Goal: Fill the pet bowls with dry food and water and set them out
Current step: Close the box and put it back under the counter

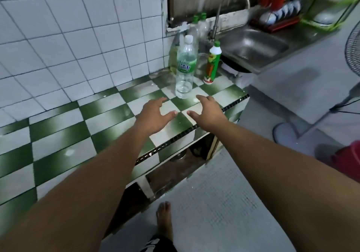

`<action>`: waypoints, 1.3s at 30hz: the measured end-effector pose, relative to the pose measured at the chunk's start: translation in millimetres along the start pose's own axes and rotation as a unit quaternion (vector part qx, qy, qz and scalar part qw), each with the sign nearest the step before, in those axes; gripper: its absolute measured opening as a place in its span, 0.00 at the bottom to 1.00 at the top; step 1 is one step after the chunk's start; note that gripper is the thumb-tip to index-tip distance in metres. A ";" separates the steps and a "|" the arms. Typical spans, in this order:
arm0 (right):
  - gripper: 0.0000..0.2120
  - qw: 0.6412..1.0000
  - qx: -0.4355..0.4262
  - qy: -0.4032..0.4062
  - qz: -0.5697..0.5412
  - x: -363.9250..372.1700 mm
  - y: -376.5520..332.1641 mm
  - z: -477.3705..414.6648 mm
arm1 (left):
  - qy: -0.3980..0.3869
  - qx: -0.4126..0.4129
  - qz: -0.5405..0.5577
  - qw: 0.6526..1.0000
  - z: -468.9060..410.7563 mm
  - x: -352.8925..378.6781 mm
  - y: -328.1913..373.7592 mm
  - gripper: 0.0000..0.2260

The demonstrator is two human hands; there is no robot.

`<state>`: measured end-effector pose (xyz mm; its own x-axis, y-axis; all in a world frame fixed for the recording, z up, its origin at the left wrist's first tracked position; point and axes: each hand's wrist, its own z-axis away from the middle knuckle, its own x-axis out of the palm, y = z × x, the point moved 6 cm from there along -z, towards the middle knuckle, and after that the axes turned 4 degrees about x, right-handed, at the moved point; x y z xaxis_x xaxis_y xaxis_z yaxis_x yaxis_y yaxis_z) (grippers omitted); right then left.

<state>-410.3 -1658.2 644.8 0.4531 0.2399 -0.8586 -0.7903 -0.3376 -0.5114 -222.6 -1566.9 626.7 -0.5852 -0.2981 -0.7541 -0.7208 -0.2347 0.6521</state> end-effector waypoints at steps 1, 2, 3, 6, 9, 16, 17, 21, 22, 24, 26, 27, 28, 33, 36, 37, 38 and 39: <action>0.35 1.000 0.008 0.008 -0.004 -4.5 2.7 -20.3 | -0.004 0.004 0.015 1.000 -22.4 2.4 2.2 0.34; 0.34 1.000 0.013 0.020 -0.009 -9.8 3.3 -40.9 | -0.007 0.007 0.028 1.000 -44.7 4.1 3.6 0.34; 0.33 0.999 0.015 0.033 -0.017 -15.9 2.2 -61.1 | -0.010 0.008 0.039 0.999 -66.7 5.6 4.5 0.33; 0.32 0.997 0.029 0.058 -0.048 -26.2 -3.0 -114.1 | -0.027 0.016 0.048 0.998 -124.7 7.4 6.2 0.34; 0.30 0.996 0.025 0.066 -0.061 -25.6 -9.8 -151.8 | -0.033 0.003 0.087 0.996 -170.8 7.8 3.8 0.34; 0.37 0.977 0.000 0.099 -0.189 -39.3 -25.9 -206.9 | -0.060 -0.072 0.178 0.979 -218.8 26.7 -18.0 0.46; 0.38 0.972 0.003 0.107 -0.211 -44.1 -29.4 -214.4 | -0.070 -0.086 0.184 0.977 -222.0 33.6 -24.4 0.50; 0.40 0.957 -0.002 0.085 -0.276 -53.0 -42.7 -234.9 | -0.125 -0.115 0.177 0.969 -231.1 61.5 -42.2 0.58; 0.38 0.954 -0.004 0.076 -0.288 -51.3 -43.6 -240.0 | -0.129 -0.122 0.194 0.965 -236.0 68.0 -44.6 0.58; 0.37 0.947 0.001 0.061 -0.316 -46.6 -44.1 -247.1 | -0.147 -0.126 0.268 0.944 -243.9 78.5 -39.7 0.56; 0.38 0.938 0.026 0.040 -0.343 -38.1 -42.2 -253.2 | -0.161 -0.121 0.340 0.919 -253.2 89.3 -35.3 0.52; 0.39 0.936 0.040 0.032 -0.347 -34.7 -40.8 -255.0 | -0.162 -0.123 0.364 0.909 -256.0 92.9 -33.0 0.48; 0.41 0.936 0.050 0.030 -0.348 -31.8 -37.8 -257.6 | -0.163 -0.122 0.380 0.902 -257.6 94.1 -29.0 0.43; 0.42 0.930 0.056 0.052 -0.360 -32.3 -31.8 -259.1 | -0.153 -0.137 0.430 0.879 -259.6 95.3 -18.4 0.38; 0.37 0.932 0.051 0.056 -0.354 -33.0 -37.3 -254.7 | -0.135 -0.124 0.444 0.877 -258.6 99.8 -26.6 0.40; 0.38 0.933 0.053 0.059 -0.351 -31.9 -39.4 -252.4 | -0.133 -0.118 0.439 0.881 -255.2 99.0 -27.3 0.37; 0.39 0.933 0.058 0.063 -0.348 -29.6 -40.5 -250.2 | -0.129 -0.112 0.435 0.884 -250.9 96.7 -26.2 0.35; 0.40 0.934 0.064 0.069 -0.346 -28.0 -42.2 -246.5 | -0.125 -0.109 0.430 0.887 -244.7 93.2 -24.4 0.33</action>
<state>-288.0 -1875.0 681.3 0.9152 0.2373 -0.3258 -0.3281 -0.0311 -0.9441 -168.7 -1815.4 559.5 -0.9677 -0.2459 0.0546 0.1059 -0.2007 0.9739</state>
